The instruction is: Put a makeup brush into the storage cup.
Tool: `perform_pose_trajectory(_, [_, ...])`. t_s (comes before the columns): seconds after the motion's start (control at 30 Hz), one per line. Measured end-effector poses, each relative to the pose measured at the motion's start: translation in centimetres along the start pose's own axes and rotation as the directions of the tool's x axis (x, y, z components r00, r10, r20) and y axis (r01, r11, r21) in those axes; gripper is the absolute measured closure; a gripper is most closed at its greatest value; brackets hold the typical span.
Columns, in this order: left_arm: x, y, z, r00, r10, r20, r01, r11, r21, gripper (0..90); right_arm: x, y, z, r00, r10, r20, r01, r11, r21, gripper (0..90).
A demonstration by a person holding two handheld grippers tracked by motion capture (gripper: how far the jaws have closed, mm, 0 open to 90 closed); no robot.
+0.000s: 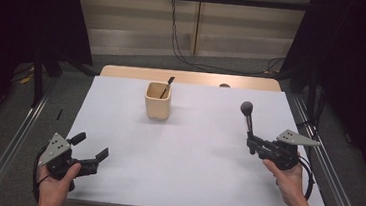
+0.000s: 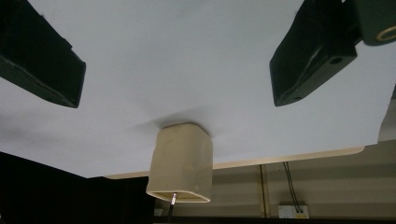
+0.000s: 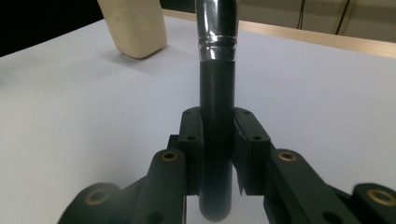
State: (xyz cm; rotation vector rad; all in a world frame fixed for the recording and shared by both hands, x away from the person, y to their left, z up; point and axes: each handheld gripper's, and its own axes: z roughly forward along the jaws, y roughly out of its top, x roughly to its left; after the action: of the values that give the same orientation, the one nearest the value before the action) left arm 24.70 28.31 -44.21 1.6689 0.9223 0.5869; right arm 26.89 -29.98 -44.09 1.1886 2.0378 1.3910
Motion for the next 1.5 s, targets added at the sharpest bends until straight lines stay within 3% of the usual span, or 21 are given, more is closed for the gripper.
perform_pose_trajectory(0.47, [-0.5,0.1,0.1,0.9999,0.002,0.014,-0.002,0.9998,-0.02,3.5,1.5,0.2,0.5,0.9974,-0.037,-0.063,0.036,0.999,-0.013,75.1])
perform_pose_trajectory(0.9, [-1.9,0.5,0.5,0.9974,0.018,0.069,-0.017,0.9998,-0.011,2.7,2.8,0.4,1.1,0.9921,-0.064,-0.108,0.062,0.998,-0.016,75.1])
perform_pose_trajectory(1.5, [-3.3,1.2,2.3,0.9931,0.027,0.114,-0.026,0.9996,-0.007,2.4,4.5,1.1,2.2,0.9833,-0.083,-0.162,0.08,0.997,-0.02,75.1])
